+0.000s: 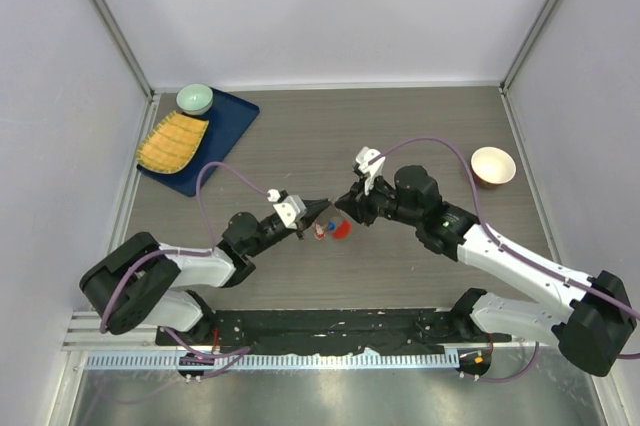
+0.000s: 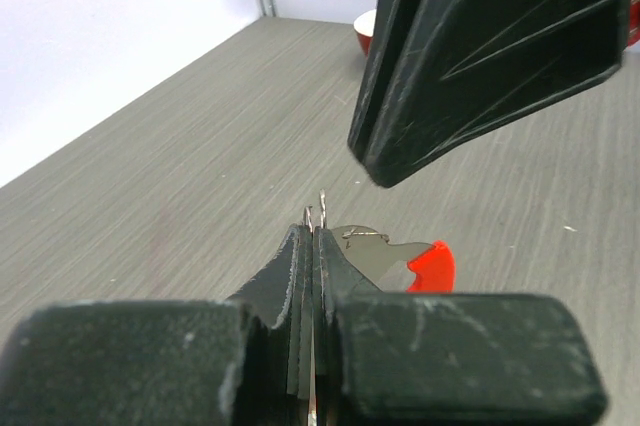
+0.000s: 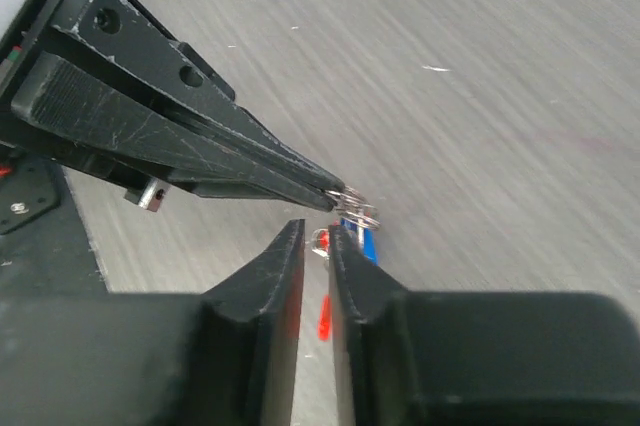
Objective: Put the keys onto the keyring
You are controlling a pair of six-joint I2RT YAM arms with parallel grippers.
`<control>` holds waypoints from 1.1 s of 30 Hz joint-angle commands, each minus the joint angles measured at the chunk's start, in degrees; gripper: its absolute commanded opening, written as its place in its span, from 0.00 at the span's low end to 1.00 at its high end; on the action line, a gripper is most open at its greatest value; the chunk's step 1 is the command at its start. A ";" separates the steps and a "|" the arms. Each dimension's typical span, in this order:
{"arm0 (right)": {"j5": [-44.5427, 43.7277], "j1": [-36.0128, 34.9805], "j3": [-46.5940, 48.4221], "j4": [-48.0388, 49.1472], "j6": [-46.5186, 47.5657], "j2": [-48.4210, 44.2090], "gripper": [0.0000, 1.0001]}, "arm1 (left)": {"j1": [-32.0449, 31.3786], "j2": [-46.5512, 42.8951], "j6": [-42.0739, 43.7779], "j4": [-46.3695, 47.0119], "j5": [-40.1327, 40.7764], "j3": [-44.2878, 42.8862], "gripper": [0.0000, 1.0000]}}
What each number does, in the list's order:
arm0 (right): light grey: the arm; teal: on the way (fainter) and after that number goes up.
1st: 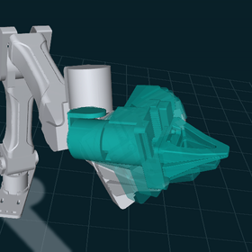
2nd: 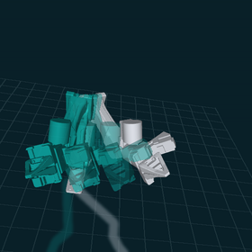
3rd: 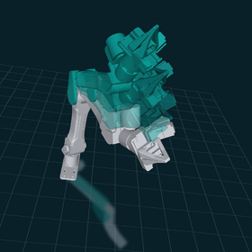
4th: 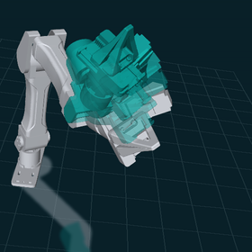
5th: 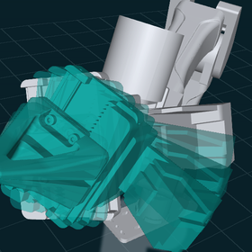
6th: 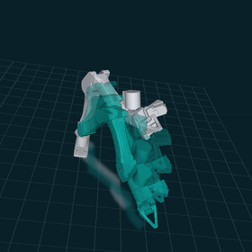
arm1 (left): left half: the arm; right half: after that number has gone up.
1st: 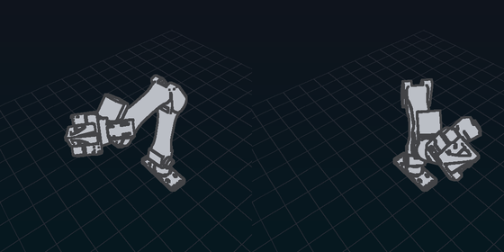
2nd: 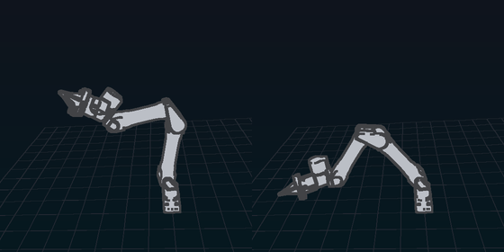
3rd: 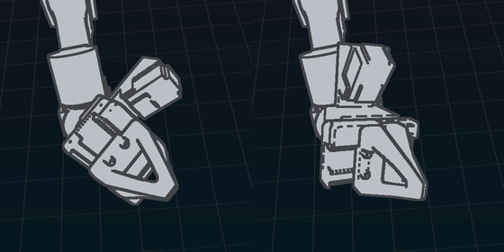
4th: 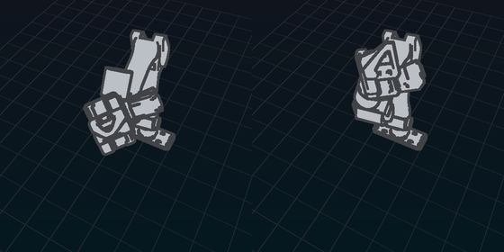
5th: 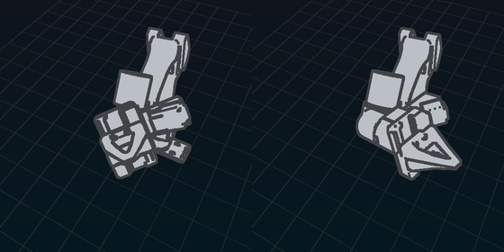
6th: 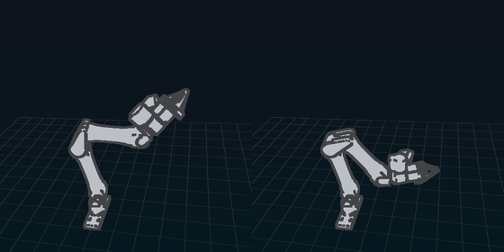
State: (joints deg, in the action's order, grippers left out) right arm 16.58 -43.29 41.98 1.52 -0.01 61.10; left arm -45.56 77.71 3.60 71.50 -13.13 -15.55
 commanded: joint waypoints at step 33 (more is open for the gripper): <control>-0.24 10.50 -6.55 24.13 -6.41 0.69 0.50 | 4.34 1.92 -2.10 17.09 -5.16 -9.68 0.00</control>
State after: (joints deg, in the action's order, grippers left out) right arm 11.38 -33.45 39.09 18.15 -8.73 63.68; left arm -41.45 82.85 3.05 72.20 -17.80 -26.04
